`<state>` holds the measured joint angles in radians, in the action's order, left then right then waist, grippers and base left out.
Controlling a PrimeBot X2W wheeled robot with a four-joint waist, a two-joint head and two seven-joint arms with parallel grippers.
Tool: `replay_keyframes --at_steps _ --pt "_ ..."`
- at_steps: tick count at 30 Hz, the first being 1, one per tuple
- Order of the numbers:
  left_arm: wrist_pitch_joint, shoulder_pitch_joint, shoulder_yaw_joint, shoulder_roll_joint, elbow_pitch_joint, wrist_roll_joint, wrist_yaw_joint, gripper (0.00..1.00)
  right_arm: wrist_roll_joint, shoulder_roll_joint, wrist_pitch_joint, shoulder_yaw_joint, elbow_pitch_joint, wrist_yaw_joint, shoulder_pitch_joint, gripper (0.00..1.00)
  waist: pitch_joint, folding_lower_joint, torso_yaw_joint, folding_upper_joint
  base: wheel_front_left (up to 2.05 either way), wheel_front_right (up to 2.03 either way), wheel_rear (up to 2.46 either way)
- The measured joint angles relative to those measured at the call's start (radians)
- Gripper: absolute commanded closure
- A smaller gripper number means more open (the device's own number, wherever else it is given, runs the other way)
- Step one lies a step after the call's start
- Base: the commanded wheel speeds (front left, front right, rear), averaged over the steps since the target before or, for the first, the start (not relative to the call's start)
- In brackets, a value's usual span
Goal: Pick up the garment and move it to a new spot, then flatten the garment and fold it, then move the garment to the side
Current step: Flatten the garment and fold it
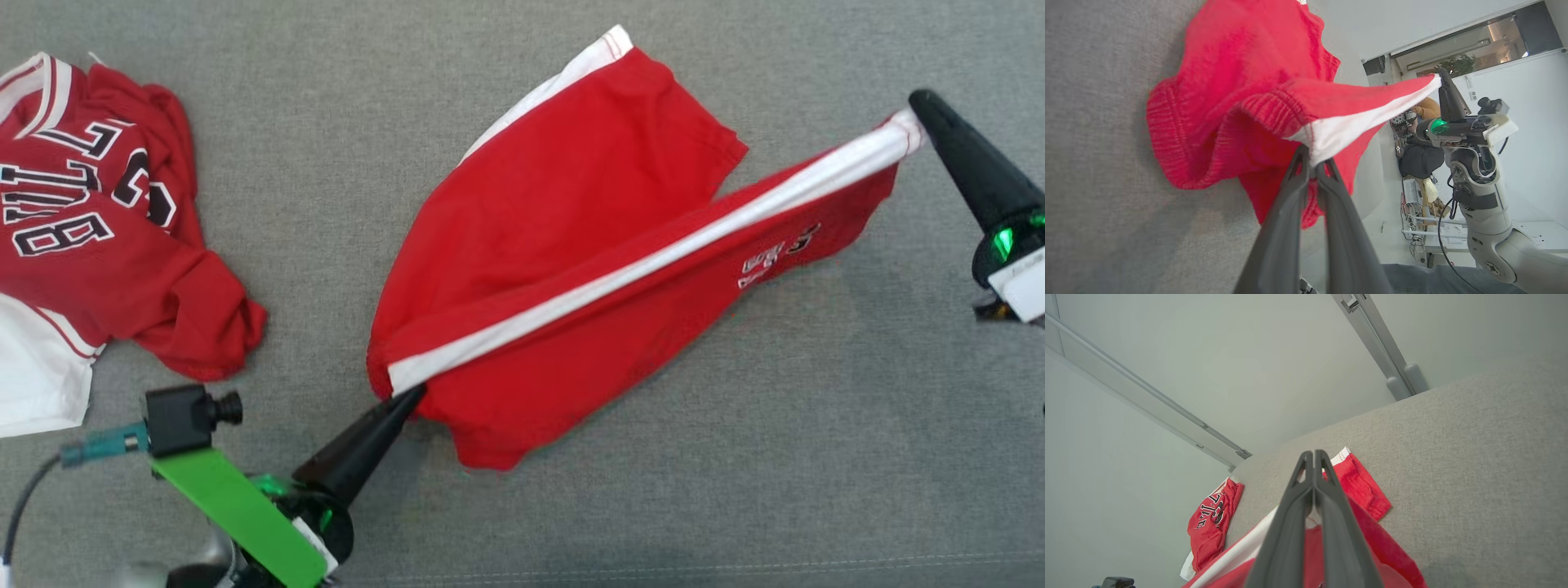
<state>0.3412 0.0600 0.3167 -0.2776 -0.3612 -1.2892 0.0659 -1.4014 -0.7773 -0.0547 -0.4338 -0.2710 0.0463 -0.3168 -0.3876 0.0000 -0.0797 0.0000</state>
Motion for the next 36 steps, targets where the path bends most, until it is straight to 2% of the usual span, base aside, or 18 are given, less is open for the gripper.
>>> replay_keyframes --at_steps 4,11,17,26,30,32,36 --pt "0.038 -0.1 -0.022 -0.008 -0.011 0.0 -0.041 1.0 0.039 0.011 0.038 -0.01 0.034 0.036 -0.119 1.0 -0.043 0.0 -0.026 0.0 0.0 0.0 0.0" --pt "0.091 -0.244 -0.038 -0.021 0.018 0.001 -0.1 1.0 0.136 0.042 0.11 -0.069 0.12 0.054 -0.315 1.0 -0.117 0.0 -0.086 0.0 0.0 0.0 0.0" --pt "0.129 -0.335 -0.023 -0.015 0.098 0.002 -0.137 1.0 0.199 0.092 0.149 -0.128 0.228 0.06 -0.416 1.0 -0.162 0.0 -0.148 0.0 0.0 0.0 0.0" --pt "0.143 -0.396 -0.022 0.009 0.167 0.002 -0.154 1.0 0.247 0.198 0.175 -0.194 0.35 0.062 -0.518 1.0 -0.2 0.0 -0.2 0.0 0.0 0.0 0.0" --pt "0.151 -0.424 -0.013 0.016 0.19 0.003 -0.155 1.0 0.26 0.211 0.176 -0.203 0.4 0.062 -0.54 1.0 -0.202 0.0 -0.199 0.0 0.0 0.0 0.0" --pt "0.152 -0.431 -0.008 0.019 0.197 0.003 -0.155 0.96 0.264 0.213 0.176 -0.205 0.424 0.061 -0.548 1.0 -0.202 0.0 -0.197 0.0 0.0 0.0 0.0" --pt "0.16 -0.448 -0.005 0.032 0.217 0.004 -0.158 0.95 0.282 0.223 0.176 -0.213 0.467 0.059 -0.575 1.0 -0.199 0.0 -0.192 0.0 0.0 0.0 0.0"
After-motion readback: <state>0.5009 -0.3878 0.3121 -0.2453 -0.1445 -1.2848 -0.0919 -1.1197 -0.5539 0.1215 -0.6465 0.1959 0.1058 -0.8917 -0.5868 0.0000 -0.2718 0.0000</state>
